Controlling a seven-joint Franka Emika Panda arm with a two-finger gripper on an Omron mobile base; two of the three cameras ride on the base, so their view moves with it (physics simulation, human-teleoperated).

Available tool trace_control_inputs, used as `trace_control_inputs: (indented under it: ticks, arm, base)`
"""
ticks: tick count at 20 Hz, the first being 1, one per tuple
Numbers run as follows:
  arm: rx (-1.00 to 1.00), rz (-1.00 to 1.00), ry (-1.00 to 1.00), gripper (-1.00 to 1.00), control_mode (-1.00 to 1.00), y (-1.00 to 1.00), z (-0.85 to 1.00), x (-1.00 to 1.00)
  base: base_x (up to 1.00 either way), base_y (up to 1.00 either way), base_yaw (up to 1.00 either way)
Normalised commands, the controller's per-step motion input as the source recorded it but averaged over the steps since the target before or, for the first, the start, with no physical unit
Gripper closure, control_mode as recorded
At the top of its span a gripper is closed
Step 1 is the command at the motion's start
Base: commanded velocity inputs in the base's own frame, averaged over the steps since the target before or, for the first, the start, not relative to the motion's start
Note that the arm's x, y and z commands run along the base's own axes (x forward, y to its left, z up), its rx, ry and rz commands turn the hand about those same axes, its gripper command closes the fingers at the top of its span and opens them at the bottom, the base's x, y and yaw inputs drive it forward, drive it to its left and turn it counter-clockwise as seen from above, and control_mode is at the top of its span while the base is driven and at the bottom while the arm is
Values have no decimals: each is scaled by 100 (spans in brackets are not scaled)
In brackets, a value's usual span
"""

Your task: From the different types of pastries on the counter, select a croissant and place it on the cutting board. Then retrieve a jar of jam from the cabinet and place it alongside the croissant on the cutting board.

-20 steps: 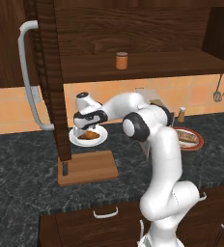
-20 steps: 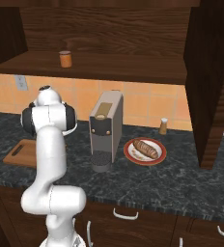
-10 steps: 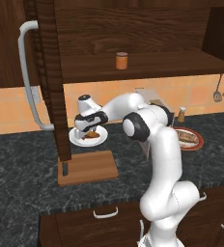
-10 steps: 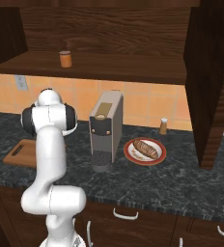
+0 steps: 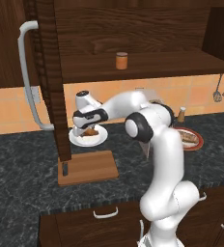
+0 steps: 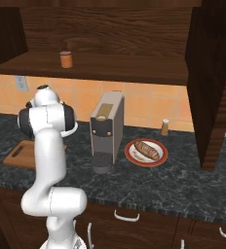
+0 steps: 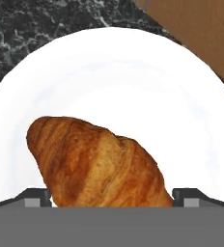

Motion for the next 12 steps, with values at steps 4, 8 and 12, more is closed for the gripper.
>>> trace_control_inputs:
  ticks: [4,8,12]
  arm:
    - [7,3,-19,100,-100,0,73,-94]
    - [31,8,-4,100,-100,8,29,-100]
    - [39,15,4,100,-100,18,0,-100]
  base:
    - [0,0,0]
    - [0,0,0]
    - [0,0,0]
